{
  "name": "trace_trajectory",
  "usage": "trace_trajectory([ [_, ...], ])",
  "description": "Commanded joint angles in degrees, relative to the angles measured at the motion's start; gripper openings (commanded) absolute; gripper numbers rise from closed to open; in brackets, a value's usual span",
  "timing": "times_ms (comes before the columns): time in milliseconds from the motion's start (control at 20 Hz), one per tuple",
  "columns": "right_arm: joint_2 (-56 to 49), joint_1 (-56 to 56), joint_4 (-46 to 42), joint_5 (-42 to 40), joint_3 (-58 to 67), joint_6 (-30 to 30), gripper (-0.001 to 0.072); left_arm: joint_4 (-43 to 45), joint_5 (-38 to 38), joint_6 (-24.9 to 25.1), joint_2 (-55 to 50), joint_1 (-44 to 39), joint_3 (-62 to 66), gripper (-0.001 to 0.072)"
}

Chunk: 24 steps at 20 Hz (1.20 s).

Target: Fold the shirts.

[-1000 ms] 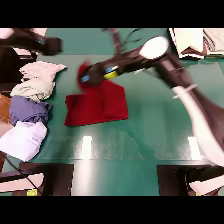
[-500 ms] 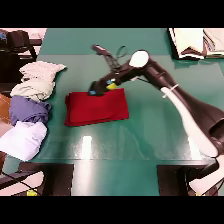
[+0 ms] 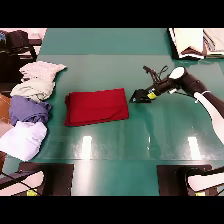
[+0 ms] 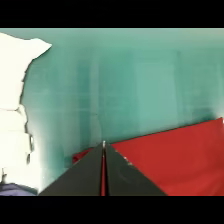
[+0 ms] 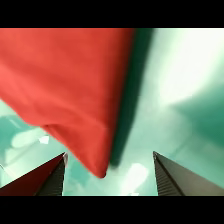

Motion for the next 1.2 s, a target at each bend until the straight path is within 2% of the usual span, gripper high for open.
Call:
trace_trajectory([
  [0, -3.72, -0.33, 7.89, -3.93, -2.36, 0.24, 0.061, -0.5, 0.02, -0.02, -0.02, 0.02, 0.0, 0.0028],
  [50, -5.25, 0.7, 8.85, -4.87, -1.49, 0.24, 0.0576, -0.83, 0.02, -0.02, -0.04, 0.02, 0.0, 0.0028],
  [250, -13.05, 6.23, 12.61, -5.2, 7.56, 0.31, 0.0563, -2.21, -0.31, -0.02, -0.02, 0.02, 0.0, 0.0029],
  [350, -16.37, 8.96, 13.29, -5.38, 12.46, 0.33, 0.0367, -3.3, -0.52, -0.04, -0.02, 0.02, 0.0, 0.0028],
  [400, -17.59, 10.14, 12.76, -5.42, 14.75, 0.31, 0.0207, -4.83, -0.24, -0.02, -0.02, -0.24, 0.0, 0.0028],
  [450, -18.45, 10.97, 12.44, -5.25, 16.72, 0.31, 0.0088, -5.01, 0.31, -0.04, -0.02, -1.11, 0.0, 0.0028],
  [500, -19.06, 11.43, 12.46, -4.44, 18.58, 0.31, 0.0013, -4.81, 0.59, -0.02, -0.02, -2.49, 0.0, 0.0028],
  [600, -18.56, 11.19, 11.61, -3.78, 20.87, 0.35, 0.0015, -4.63, 0.72, 0.04, -0.02, -5.81, 0.0, 0.0028],
  [800, -11.06, 3.85, -0.04, -3.82, 20.44, 5.14, 0.0014, -4.5, 0.68, 1.49, -0.02, -12.57, 0.0, 0.0028],
  [1150, 12.22, -27.89, -10.51, -3.48, 5.01, 5.29, 0.0015, -4.55, 1.62, 1.44, -0.02, -17.07, 0.0, 0.0028],
])
